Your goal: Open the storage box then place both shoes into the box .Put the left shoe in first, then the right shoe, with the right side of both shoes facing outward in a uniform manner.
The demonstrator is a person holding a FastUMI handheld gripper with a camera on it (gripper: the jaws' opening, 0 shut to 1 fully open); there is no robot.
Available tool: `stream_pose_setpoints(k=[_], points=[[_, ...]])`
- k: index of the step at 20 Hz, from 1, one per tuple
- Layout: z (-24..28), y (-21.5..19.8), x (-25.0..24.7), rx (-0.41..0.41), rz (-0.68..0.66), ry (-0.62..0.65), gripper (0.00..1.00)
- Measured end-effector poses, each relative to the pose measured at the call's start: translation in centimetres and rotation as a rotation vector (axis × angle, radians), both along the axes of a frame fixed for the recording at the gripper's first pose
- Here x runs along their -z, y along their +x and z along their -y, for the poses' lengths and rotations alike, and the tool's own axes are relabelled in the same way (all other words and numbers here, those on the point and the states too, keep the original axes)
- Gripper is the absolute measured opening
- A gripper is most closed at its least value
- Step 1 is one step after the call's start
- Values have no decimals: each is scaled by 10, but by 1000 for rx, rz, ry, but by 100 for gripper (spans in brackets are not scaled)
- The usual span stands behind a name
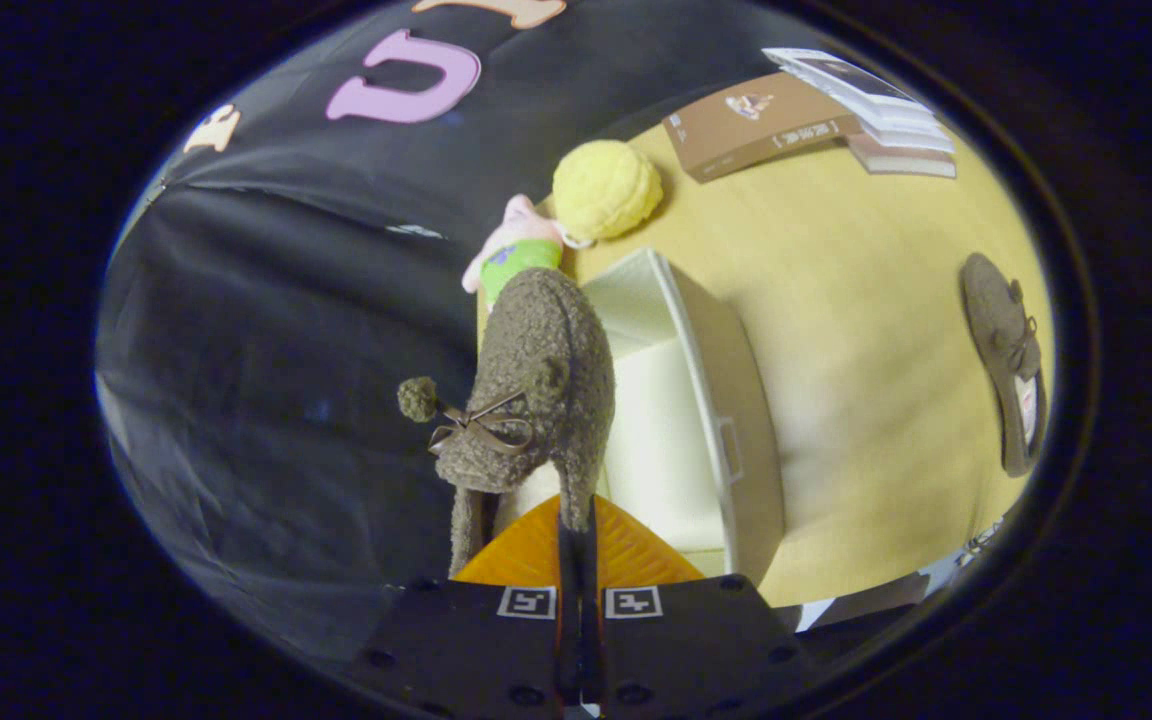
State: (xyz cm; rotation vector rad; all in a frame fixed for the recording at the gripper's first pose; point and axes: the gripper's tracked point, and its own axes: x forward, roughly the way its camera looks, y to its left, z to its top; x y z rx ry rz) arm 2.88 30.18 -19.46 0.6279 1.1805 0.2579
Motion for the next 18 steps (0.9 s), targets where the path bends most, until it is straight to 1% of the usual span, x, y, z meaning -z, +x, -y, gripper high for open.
stream_pose_setpoints(k=[2, 4, 7, 12, 14, 15, 18], points=[[-14, -3, 26, -17, -35, -52, 4], [-16, 0, 52, -14, -47, -136, 4], [-15, 10, 83, -15, -11, -261, 4], [-38, 8, 108, -38, -58, -276, 4], [-39, 11, 105, -60, -10, -293, 5], [-46, 14, 99, -77, 23, -257, 7], [-56, 10, 71, -116, 58, -141, 35]])
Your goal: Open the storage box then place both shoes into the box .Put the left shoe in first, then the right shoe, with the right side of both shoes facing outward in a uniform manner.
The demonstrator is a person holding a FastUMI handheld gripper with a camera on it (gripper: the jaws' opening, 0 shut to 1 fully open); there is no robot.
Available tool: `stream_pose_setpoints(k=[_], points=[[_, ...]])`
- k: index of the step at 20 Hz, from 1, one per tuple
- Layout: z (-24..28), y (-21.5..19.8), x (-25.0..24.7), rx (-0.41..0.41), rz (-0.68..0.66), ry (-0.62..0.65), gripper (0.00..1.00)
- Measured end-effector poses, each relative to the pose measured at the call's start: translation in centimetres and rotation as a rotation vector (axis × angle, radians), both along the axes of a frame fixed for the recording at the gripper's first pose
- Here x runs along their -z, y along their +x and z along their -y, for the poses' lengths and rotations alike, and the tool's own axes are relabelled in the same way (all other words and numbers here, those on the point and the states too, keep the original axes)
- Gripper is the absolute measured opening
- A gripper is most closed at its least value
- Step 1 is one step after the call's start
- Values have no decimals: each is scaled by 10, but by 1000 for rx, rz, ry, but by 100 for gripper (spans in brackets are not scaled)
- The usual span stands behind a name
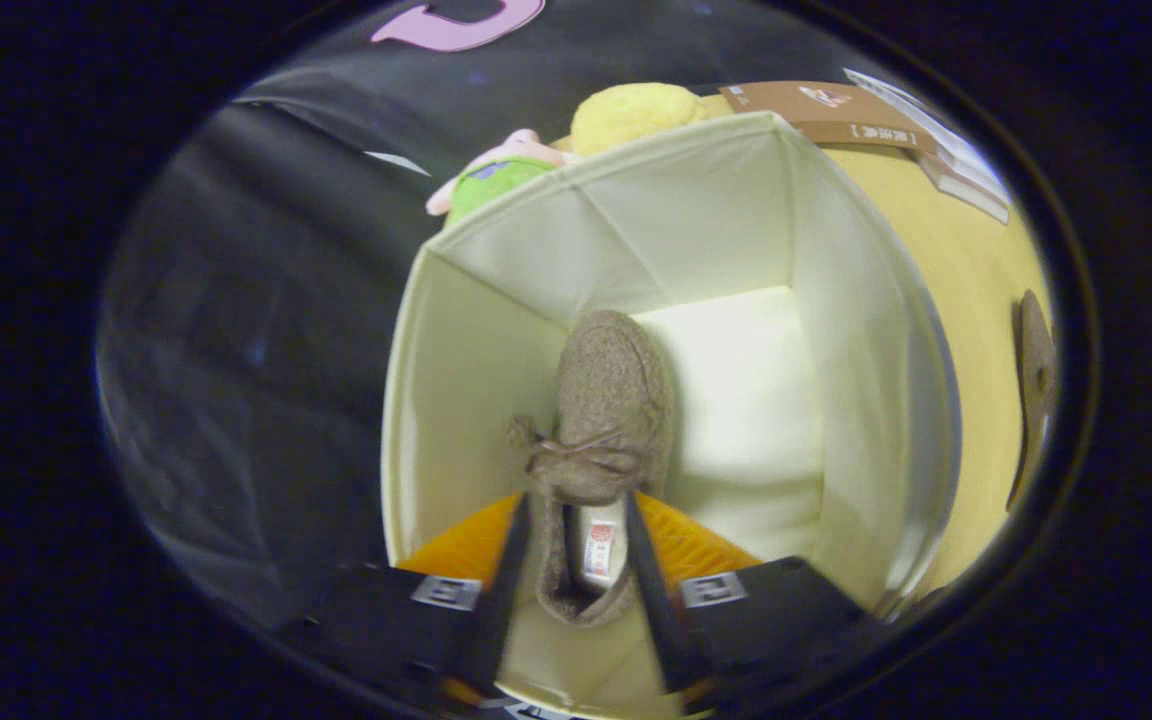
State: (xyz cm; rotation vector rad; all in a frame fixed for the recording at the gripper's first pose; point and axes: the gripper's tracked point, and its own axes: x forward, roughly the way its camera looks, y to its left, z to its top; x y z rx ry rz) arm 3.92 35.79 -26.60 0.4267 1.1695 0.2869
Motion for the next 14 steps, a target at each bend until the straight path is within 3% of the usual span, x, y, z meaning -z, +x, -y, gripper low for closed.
stream_pose_setpoints(k=[2, 7, 14], points=[[-3, -3, -20, -10, 22, 59, 54], [29, 0, -68, -55, 186, 42, 100], [142, -10, -108, -69, 275, -83, 100]])
